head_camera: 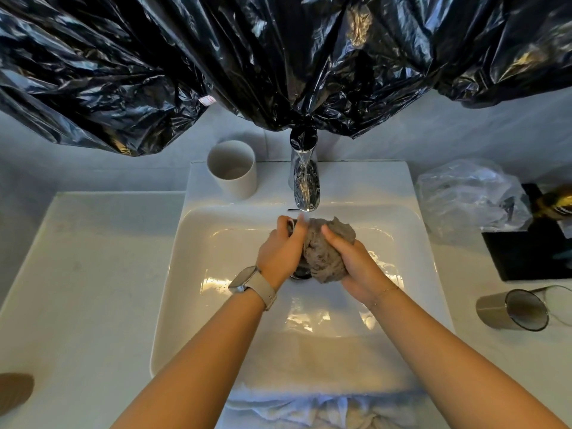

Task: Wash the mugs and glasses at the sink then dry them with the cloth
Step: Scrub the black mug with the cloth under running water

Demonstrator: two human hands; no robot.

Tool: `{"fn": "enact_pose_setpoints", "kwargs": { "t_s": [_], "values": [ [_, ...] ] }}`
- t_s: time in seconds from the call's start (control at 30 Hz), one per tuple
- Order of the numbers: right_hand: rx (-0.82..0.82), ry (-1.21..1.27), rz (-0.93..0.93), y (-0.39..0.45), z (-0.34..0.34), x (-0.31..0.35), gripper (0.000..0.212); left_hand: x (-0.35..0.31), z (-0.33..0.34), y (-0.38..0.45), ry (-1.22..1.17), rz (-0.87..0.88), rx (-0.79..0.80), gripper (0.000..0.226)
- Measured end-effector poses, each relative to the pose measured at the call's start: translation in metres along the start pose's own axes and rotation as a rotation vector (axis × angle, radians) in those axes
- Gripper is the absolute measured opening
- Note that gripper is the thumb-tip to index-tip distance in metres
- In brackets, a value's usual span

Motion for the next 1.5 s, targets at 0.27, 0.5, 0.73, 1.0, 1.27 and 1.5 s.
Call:
{"fn": "enact_pose_setpoints", "kwargs": {
  "t_s": [0.27, 0.5, 0.73, 1.0, 1.27, 1.5],
  "values": [
    [-0.155, 0.511, 0.071, 0.014, -0.005, -0.014, 0.041, 0.016, 0.003, -0.002, -0.49, -0.217, 0.239, 0.057],
    [-0.14, 0.644, 0.214, 0.017, 0.005, -0.024, 0.034, 0.048, 0.017, -0.011, -1.289, -0.706, 0.403, 0.065],
    [-0.242, 0.517, 0.25, 0.012, -0.003, -0.029, 0.034, 0.039, 0.028, -0.011, -1.559, -0.652, 0.31, 0.052],
    [-0.543, 0.058, -0.107, -0.019, -0.037, -0.005, 0.033, 0.048, 0.011, -0.009, -1.462, -0.444, 0.092, 0.03],
    [-0.151, -0.581, -0.387, -0.025, 0.005, 0.014, 0.007, 0.044, 0.017, -0.018, -1.186, -0.404, 0.047, 0.03],
    [-0.225, -0.735, -0.355, -0.001, -0.009, 0.014, 0.017, 0.04, 0.01, -0.021, -1.173, -0.416, -0.031, 0.033]
  ]
}}
Point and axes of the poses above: each hand's wrist, its own y-axis towards the middle knuckle, its own z-axis out of the palm, x = y × z, the point moved 3 cm from there along y, towards the middle knuckle, and after that the axes turned 1 degree about z, right-handed, at the moved point
